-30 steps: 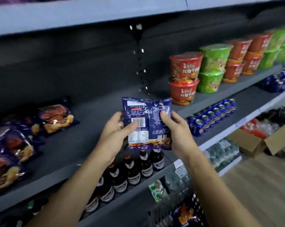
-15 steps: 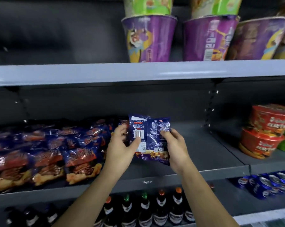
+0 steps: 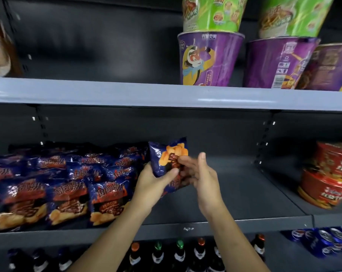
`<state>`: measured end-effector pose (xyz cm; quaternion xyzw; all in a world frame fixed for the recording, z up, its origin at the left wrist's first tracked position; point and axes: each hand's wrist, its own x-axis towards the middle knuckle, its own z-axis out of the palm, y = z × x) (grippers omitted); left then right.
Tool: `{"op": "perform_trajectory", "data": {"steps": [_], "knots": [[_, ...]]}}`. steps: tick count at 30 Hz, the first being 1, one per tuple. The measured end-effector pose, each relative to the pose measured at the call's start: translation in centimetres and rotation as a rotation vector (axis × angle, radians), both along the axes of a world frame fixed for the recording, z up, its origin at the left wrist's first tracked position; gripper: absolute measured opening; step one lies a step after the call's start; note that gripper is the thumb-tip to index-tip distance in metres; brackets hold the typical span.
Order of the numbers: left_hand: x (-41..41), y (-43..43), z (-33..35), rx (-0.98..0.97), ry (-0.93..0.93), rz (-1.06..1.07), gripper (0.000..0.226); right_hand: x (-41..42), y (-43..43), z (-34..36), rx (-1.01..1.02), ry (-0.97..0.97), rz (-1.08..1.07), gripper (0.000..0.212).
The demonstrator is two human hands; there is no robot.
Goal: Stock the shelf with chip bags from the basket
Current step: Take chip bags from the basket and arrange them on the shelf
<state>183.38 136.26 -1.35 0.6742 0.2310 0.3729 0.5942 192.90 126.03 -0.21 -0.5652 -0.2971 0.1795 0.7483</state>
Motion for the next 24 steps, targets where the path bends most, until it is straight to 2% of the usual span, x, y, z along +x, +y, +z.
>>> {"op": "perform_trajectory", "data": {"steps": [5,9,13,16,18,20,22,24], "knots": [[-0.6,1.2,0.8,-0.148,-0.092,-0.057,0.038,1.3,-0.3,-0.5,-0.01,-0.02,-0.172,0.015],[-0.7,1.2,1.5,-0.176,-0.092,-0.159,0.038,1.6,-0.3,-1.2,-0.082,0.05,-0.041,0.027],[-0.9,1.1,1.8,-0.173,-0.095,-0.224,0.035,1.2,-0.3,-1.3,-0.026,0.091,-0.015,0.012],[-1.0,1.5,2.0,-0.177,-0.136,-0.147,0.04,1.6,-0.4,-1.2,-0.039,0.061,-0.056,0.01],[-1.1,2.3,2.3,-0.049,-0.132,-0.006,0.051,2.0,-0.5,-1.2,-0.068,0.021,-0.063,0.011],[-1.4,3.4,2.7,0.249,0.027,0.14,0.065,2.3,-0.8,-1.1,-0.128,-0.078,-0.06,0.016],[-2.0,3.8,3.3,0.556,0.25,0.131,0.065,2.6,-1.1,-0.6,-0.197,-0.224,-0.058,0.022],[-2.5,3.6,3.9,0.618,0.375,0.019,0.052,2.7,-1.4,0.2,-0.241,-0.363,-0.063,0.029]]}}
